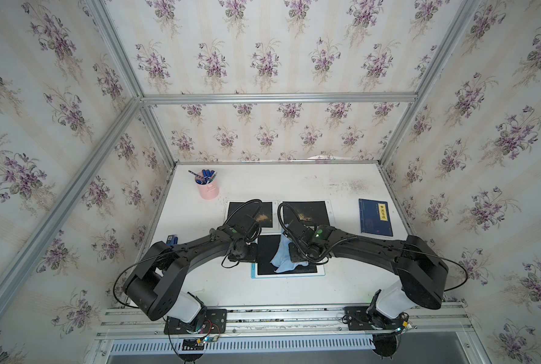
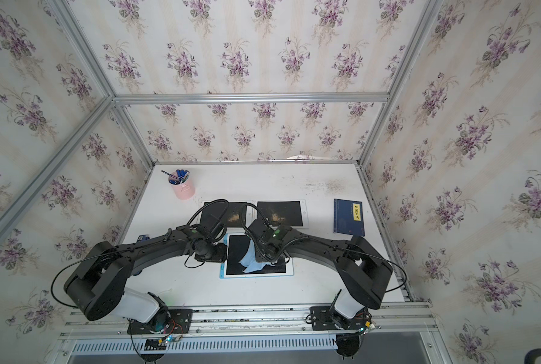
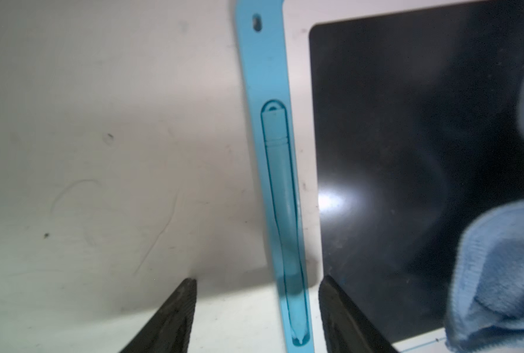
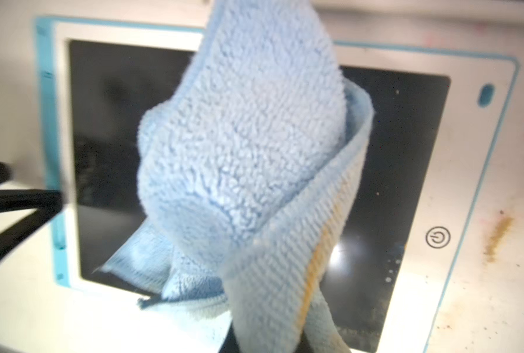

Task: Wipe the drawing tablet
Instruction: Wipe the dirt from the drawing tablet.

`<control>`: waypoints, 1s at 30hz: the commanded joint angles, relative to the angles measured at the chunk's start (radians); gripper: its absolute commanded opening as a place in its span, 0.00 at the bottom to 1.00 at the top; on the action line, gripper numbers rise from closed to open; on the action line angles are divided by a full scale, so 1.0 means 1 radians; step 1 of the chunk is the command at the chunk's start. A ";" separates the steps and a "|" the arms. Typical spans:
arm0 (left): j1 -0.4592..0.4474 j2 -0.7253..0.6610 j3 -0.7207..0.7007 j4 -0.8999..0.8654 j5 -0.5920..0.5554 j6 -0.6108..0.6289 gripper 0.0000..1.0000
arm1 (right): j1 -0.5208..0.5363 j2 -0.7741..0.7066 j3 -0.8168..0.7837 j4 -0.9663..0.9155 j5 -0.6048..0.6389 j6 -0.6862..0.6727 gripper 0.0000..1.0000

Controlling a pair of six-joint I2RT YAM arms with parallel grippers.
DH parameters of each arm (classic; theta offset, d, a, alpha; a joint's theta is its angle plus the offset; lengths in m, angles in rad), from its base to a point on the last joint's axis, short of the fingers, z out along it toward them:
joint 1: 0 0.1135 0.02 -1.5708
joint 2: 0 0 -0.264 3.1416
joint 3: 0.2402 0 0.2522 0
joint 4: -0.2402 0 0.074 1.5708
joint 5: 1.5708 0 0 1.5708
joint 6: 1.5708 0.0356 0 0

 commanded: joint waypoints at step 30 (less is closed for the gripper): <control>-0.015 0.219 0.034 -0.031 -0.046 -0.060 0.64 | 0.041 -0.133 -0.389 -0.109 0.076 0.302 0.00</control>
